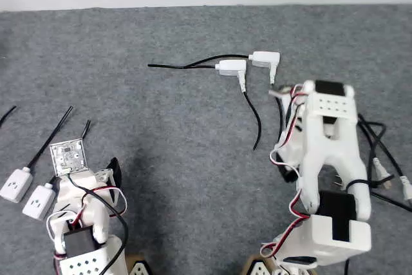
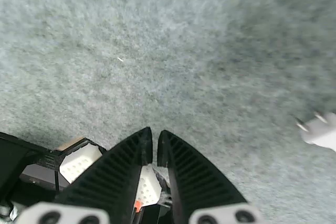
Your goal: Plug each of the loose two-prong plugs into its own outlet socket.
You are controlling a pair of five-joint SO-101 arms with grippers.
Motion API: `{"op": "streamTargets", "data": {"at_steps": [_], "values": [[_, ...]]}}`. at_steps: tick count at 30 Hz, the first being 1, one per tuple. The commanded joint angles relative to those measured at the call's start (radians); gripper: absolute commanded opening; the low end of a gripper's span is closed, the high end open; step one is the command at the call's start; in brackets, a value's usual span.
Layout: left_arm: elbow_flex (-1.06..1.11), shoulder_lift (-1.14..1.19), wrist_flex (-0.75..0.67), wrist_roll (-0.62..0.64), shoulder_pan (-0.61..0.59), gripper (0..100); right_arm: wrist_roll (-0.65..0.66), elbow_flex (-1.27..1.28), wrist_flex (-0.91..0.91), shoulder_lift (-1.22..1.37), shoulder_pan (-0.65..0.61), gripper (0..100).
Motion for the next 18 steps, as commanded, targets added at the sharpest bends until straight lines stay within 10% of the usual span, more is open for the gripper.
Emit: {"op": "streamTargets", "data": {"at_steps": [1, 18], "values": [[-0.018, -0.008, 0.002, -0.009, -0.006, 22, -0.012, 0.104, -0.102, -0.045, -0.002, 0.9], [-0.005, -0.008, -0.009, -0.055, -0.005, 24, -0.118, 0.493, -0.383, -0.308, -0.004, 0.8]]}}
